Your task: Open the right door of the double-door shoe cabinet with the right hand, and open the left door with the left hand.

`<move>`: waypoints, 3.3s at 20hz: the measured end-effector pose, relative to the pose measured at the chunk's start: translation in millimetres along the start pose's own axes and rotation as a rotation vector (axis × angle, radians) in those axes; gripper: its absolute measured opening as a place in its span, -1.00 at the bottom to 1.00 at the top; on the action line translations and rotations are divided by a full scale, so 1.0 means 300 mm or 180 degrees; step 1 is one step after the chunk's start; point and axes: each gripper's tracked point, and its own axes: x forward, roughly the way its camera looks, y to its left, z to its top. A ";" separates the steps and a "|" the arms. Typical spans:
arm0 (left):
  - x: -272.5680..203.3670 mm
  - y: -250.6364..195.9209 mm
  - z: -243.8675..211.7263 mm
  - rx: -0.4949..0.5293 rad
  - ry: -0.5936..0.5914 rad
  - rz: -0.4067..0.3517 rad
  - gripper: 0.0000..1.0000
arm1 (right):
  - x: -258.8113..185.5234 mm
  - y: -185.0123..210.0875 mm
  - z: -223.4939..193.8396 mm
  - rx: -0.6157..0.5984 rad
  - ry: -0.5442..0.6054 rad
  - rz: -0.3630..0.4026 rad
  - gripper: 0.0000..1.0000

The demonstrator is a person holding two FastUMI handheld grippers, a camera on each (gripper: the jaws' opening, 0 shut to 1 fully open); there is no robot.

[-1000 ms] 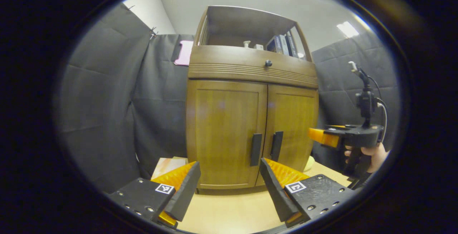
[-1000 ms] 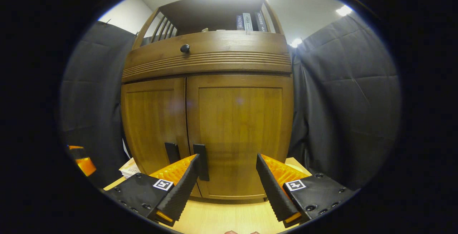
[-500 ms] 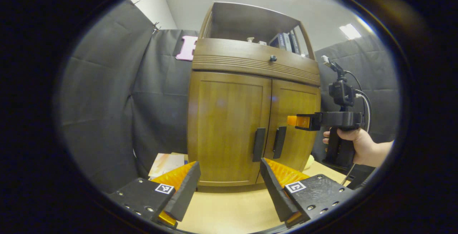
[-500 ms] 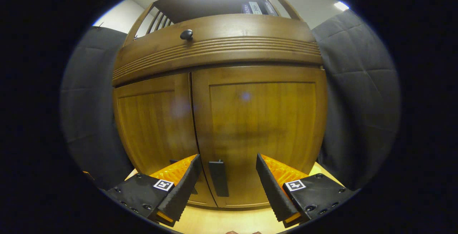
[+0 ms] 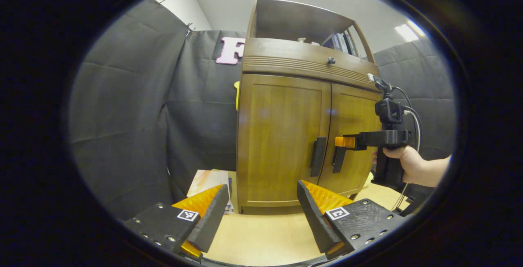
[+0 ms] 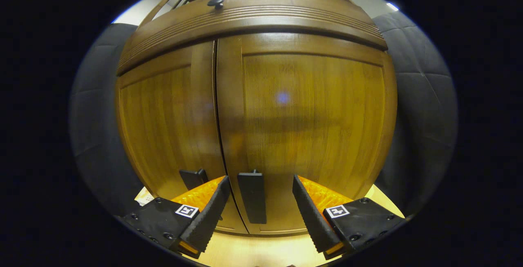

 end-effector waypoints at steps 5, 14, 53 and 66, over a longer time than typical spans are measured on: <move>0.009 -0.016 0.000 -0.0014 0.0008 -0.0044 0.96 | 0.044 0.002 -0.050 0.0028 0.0106 -0.0031 0.70; 0.001 -0.021 -0.096 -0.0156 0.0179 -0.0055 0.96 | 0.058 0.035 -0.067 0.0049 0.0110 0.0031 -0.52; -0.234 -0.556 0.089 -0.0158 -0.0108 0.0465 0.96 | -0.356 -0.293 -0.073 -0.0036 0.0104 0.1154 -0.53; -0.392 -0.756 0.034 -0.0120 -0.0142 0.0601 0.96 | -0.389 -0.432 -0.073 -0.0054 0.0016 0.1211 -0.55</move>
